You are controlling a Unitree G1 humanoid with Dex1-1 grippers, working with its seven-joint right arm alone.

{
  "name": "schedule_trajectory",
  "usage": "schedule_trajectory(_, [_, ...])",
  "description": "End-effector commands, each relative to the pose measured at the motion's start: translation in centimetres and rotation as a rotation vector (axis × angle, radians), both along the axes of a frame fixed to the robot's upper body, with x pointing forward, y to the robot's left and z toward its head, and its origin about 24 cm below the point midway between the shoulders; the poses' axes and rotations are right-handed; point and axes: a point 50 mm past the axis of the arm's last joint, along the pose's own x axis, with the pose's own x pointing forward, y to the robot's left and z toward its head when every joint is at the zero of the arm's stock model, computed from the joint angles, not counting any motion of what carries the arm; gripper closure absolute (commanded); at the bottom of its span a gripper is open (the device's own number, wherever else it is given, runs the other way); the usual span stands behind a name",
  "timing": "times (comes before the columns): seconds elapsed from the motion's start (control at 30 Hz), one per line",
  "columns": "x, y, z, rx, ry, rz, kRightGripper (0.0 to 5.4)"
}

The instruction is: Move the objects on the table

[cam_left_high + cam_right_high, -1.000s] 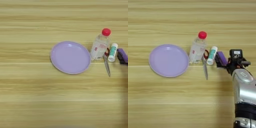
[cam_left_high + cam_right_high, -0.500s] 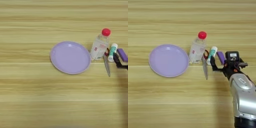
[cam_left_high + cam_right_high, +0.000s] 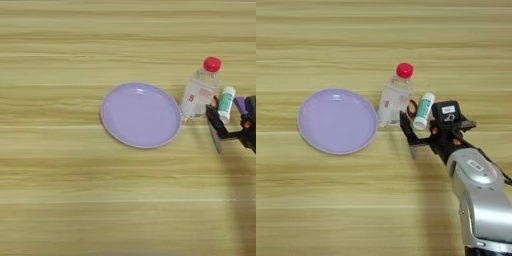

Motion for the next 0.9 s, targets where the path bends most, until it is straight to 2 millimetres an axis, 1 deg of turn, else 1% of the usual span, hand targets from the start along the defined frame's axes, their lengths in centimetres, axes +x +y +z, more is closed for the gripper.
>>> schedule_trajectory(0.03, [0.5, 1.1, 2.4, -0.049, -0.098, 0.083, 0.03])
schedule_trajectory(0.37, [1.9, 2.2, 2.6, -0.046, -0.105, 0.128, 0.03])
schedule_trajectory(0.73, [4.2, 1.7, 1.8, -0.026, -0.084, 0.118, 0.03])
schedule_trajectory(0.9, [4.9, 1.7, 1.8, -0.021, -0.094, 0.120, 0.03])
